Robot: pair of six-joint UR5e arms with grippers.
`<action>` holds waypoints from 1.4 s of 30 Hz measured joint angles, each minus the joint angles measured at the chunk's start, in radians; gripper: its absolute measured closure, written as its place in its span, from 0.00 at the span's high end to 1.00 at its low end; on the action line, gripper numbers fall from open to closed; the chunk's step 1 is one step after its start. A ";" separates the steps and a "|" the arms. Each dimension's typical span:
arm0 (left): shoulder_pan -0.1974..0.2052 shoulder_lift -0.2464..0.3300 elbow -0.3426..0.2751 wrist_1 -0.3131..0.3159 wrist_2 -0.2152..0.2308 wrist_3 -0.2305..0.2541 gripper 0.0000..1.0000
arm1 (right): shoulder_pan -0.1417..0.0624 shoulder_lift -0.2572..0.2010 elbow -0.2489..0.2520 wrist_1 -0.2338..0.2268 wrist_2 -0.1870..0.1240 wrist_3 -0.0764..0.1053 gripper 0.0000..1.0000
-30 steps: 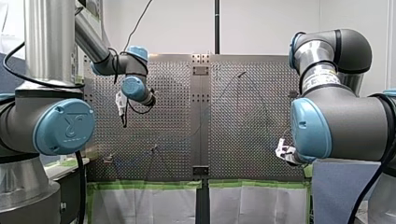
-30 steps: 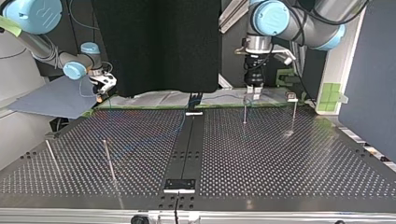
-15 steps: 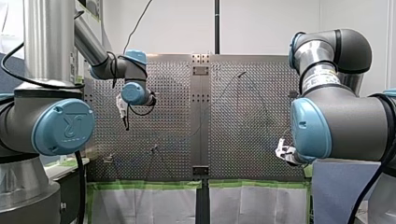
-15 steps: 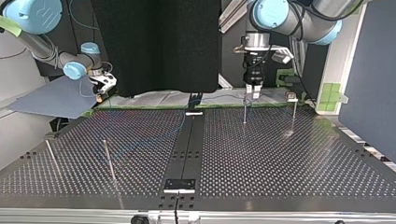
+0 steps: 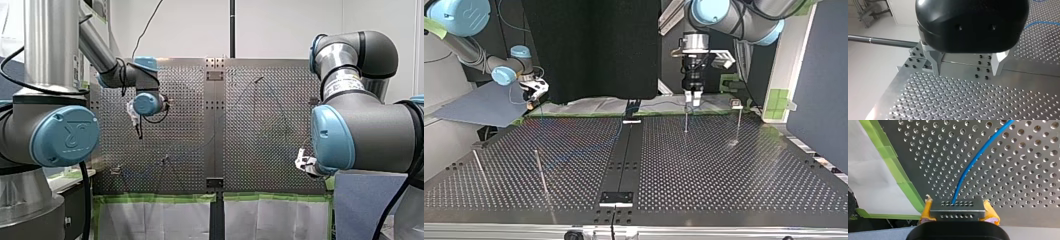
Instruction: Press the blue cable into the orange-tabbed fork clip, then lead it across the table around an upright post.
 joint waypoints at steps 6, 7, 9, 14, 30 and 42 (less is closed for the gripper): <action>-0.032 -0.046 -0.001 0.031 -0.027 0.010 1.00 | -0.001 -0.001 -0.001 0.000 0.001 -0.001 0.00; -0.040 -0.054 -0.001 0.038 -0.035 0.010 1.00 | -0.001 -0.001 -0.001 0.000 0.001 -0.001 0.00; -0.060 -0.075 -0.002 0.057 -0.054 0.001 1.00 | 0.000 -0.002 -0.001 0.000 0.001 -0.001 0.00; -0.093 -0.125 -0.002 0.105 -0.090 -0.014 1.00 | 0.003 -0.003 -0.001 0.001 -0.002 -0.007 0.00; -0.104 -0.263 -0.002 0.187 -0.110 -0.023 1.00 | 0.009 -0.007 -0.001 0.005 0.001 -0.010 0.00; -0.104 -0.268 -0.002 0.187 -0.110 -0.024 1.00 | 0.009 -0.007 -0.001 0.005 0.001 -0.010 0.00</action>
